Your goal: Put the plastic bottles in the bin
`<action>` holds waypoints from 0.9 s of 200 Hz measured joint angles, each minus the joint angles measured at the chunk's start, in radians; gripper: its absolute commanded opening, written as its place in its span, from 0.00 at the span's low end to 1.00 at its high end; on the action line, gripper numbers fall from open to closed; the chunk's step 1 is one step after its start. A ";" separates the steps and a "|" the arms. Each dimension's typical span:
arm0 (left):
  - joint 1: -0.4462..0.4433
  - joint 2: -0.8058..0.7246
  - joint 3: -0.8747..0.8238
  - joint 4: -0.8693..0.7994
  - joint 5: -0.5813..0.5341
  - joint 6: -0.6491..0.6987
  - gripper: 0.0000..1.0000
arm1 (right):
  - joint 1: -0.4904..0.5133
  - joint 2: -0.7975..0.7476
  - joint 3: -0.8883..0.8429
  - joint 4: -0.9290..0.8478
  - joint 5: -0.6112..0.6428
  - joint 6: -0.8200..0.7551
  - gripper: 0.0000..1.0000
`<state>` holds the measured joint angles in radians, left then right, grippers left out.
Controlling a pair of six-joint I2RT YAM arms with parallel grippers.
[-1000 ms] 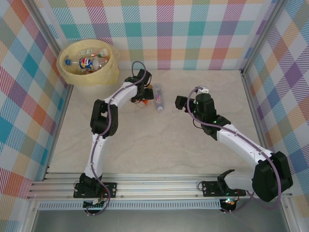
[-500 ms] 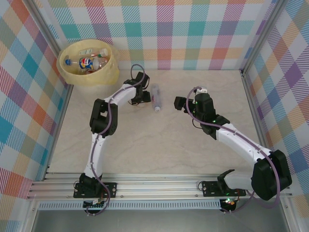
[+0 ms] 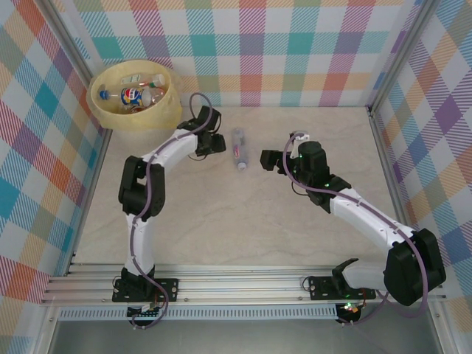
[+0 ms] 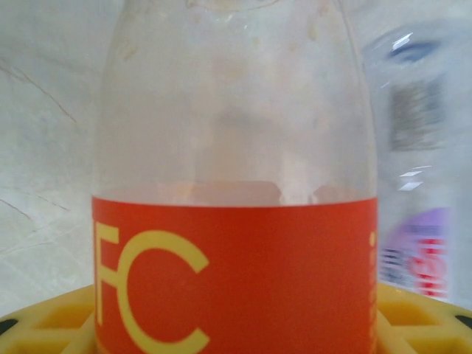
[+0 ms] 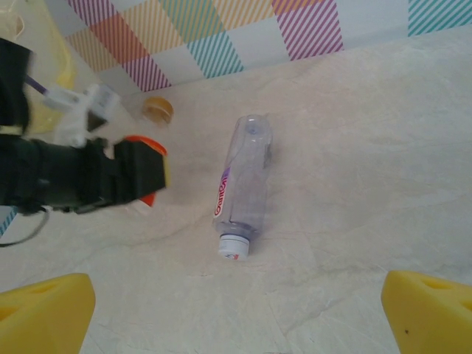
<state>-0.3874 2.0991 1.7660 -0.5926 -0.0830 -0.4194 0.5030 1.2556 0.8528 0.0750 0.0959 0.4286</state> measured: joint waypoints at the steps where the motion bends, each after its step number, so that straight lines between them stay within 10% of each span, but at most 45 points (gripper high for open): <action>1: 0.000 -0.003 -0.002 0.000 0.000 -0.001 0.51 | 0.000 0.000 0.000 0.000 0.000 0.000 1.00; 81: -0.002 -0.408 -0.043 0.104 -0.040 -0.038 0.51 | 0.000 0.000 0.000 0.023 0.000 0.001 1.00; 180: 0.116 -0.474 -0.029 0.242 -0.258 -0.112 0.51 | 0.000 0.000 -0.004 0.042 0.000 0.000 1.00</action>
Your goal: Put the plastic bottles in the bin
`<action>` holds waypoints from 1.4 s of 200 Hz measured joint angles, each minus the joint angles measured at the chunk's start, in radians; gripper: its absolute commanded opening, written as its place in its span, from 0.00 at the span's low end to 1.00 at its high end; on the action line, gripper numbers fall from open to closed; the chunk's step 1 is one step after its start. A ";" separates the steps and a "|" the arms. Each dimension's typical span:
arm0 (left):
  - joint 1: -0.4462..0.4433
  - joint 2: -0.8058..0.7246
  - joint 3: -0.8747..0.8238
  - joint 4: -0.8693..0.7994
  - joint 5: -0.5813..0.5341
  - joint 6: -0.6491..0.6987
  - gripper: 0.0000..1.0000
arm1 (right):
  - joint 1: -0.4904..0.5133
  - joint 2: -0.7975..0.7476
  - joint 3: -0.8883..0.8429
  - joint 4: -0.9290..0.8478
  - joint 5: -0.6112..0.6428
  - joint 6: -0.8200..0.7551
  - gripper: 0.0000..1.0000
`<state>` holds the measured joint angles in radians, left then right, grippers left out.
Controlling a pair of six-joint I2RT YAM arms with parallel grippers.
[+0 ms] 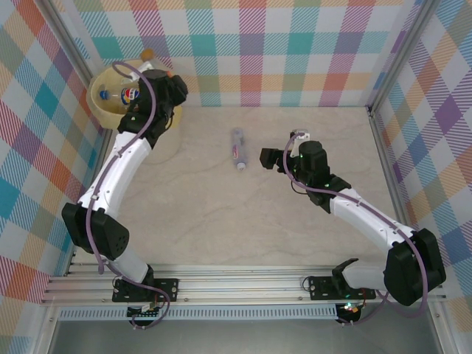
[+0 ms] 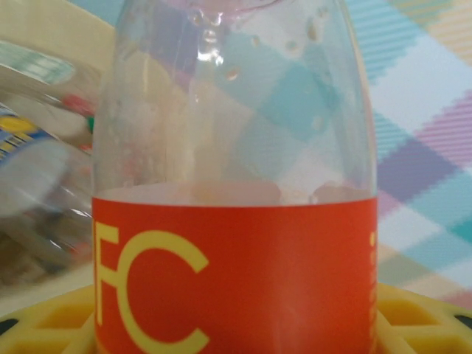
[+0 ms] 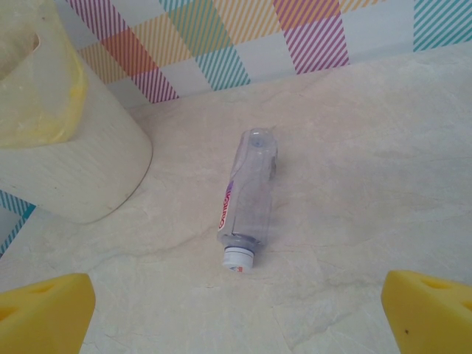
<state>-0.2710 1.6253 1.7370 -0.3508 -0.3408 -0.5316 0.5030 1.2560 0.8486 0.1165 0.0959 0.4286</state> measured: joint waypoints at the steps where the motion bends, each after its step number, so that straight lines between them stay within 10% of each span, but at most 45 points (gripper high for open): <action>1: 0.002 0.000 0.000 0.000 -0.002 -0.002 0.51 | 0.000 0.000 0.000 0.000 0.000 0.000 1.00; 76: 0.177 -0.004 0.004 0.019 -0.153 -0.205 0.55 | 0.000 0.000 -0.002 0.003 -0.001 -0.003 1.00; 188: 0.214 0.130 0.237 -0.257 -0.237 -0.340 0.78 | 0.000 0.012 -0.002 0.003 -0.004 -0.003 1.00; 280: 0.231 0.170 0.301 -0.309 0.101 -0.206 1.00 | 0.000 0.103 0.005 0.016 -0.008 -0.018 1.00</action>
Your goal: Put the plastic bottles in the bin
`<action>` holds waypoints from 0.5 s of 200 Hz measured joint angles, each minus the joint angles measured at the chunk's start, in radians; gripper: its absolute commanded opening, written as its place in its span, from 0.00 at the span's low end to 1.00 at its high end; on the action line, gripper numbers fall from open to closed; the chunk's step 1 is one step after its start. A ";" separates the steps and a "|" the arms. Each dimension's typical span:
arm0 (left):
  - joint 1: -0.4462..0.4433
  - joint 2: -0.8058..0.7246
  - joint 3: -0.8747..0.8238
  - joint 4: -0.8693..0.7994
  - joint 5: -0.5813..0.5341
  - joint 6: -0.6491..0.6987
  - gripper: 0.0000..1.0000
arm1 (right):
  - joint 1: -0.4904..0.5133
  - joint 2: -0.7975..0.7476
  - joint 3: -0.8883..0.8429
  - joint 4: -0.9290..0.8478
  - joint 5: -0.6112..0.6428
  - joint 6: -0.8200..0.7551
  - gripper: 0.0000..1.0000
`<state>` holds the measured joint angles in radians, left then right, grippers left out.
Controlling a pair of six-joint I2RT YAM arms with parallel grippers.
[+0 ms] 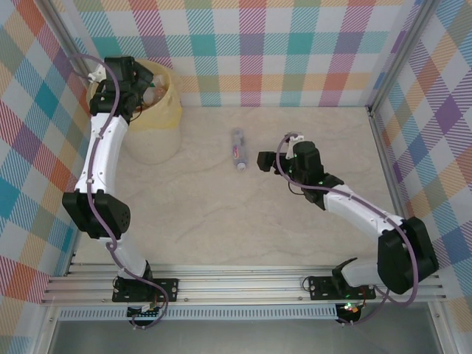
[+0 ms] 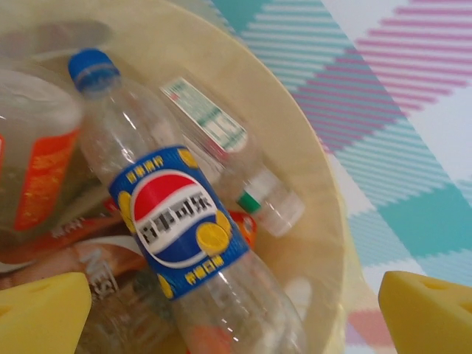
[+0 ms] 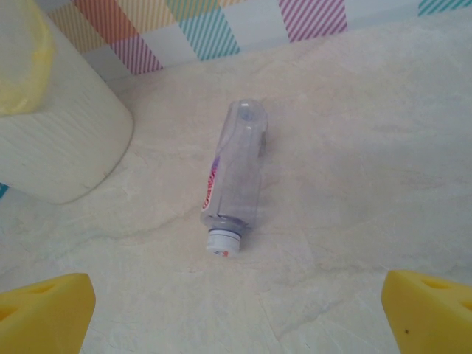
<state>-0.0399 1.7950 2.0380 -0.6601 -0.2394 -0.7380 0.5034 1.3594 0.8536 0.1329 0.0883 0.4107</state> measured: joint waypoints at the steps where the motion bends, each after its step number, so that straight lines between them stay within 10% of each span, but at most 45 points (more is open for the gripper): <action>1: 0.000 0.000 0.000 0.000 0.004 0.002 1.00 | 0.000 0.002 0.000 0.000 0.000 0.000 1.00; 100: -0.217 -0.257 -0.443 0.133 0.277 0.156 1.00 | 0.000 0.227 0.161 -0.034 -0.021 0.131 1.00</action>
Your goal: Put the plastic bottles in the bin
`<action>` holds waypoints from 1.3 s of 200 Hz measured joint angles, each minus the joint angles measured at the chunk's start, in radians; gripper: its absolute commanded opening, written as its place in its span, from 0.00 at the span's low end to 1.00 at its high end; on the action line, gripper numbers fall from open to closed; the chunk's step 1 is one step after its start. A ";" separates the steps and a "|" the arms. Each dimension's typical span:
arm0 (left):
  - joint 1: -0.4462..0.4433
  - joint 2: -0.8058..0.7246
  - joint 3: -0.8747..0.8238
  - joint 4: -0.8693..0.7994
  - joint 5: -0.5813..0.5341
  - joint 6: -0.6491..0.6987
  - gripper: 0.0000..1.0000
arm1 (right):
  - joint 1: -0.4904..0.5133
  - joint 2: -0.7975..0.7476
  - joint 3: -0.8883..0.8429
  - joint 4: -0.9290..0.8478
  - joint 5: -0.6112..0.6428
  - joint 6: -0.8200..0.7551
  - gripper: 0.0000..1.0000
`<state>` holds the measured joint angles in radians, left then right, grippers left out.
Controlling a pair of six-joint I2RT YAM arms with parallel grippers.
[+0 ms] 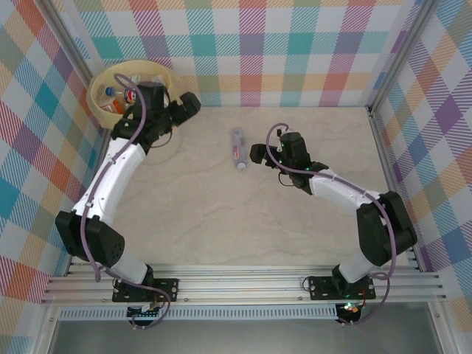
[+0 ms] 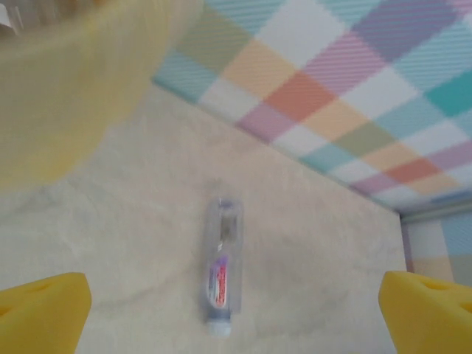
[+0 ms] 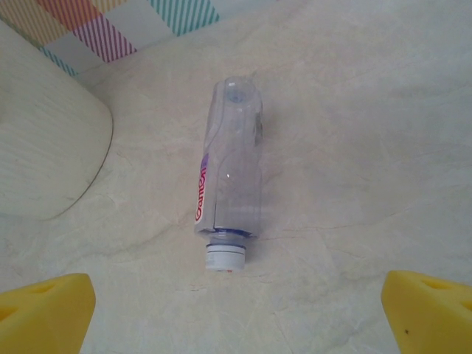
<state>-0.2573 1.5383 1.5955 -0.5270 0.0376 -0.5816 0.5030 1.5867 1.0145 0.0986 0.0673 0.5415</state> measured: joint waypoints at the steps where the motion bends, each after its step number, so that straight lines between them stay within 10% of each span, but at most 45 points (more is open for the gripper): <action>1: -0.002 -0.003 -0.010 0.003 0.001 0.000 1.00 | 0.000 0.004 0.003 -0.002 -0.001 0.002 1.00; 95: -0.004 -0.171 -0.454 0.161 0.043 -0.033 1.00 | 0.023 0.316 0.252 -0.119 -0.094 0.016 0.99; 260: -0.004 -0.193 -0.545 0.221 0.012 -0.056 1.00 | 0.081 0.637 0.597 -0.295 0.051 -0.068 0.52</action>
<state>-0.2615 1.3453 1.0504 -0.3061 0.0498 -0.6376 0.5842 2.2238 1.6119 -0.1963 0.1181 0.4736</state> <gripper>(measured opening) 0.999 0.553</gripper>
